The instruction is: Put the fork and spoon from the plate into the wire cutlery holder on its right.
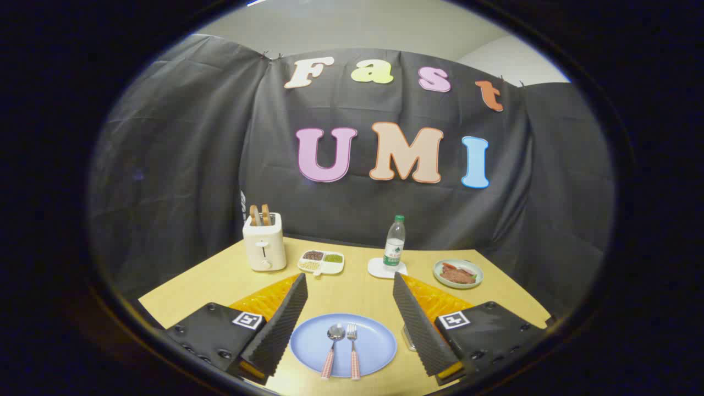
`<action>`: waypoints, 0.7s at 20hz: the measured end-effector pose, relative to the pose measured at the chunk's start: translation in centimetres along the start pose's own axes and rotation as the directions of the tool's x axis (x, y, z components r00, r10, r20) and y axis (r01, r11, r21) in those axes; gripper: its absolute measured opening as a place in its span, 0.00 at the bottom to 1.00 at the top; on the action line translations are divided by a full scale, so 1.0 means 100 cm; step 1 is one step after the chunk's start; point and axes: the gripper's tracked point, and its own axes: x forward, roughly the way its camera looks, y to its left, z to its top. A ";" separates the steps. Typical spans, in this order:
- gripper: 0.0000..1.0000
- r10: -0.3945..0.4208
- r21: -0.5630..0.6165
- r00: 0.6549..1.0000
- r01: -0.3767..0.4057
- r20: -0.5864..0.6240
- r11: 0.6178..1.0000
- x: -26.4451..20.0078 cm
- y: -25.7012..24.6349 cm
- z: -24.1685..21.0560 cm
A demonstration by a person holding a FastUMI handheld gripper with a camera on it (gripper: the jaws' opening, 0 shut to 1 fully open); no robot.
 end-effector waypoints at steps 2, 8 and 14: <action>0.99 0.005 0.006 1.000 -0.005 -0.003 1.000 0.002 0.002 0.000; 0.99 0.009 0.007 1.000 -0.009 -0.005 1.000 0.006 0.005 0.001; 0.99 0.002 -0.015 0.997 -0.003 -0.077 1.000 0.014 0.001 -0.009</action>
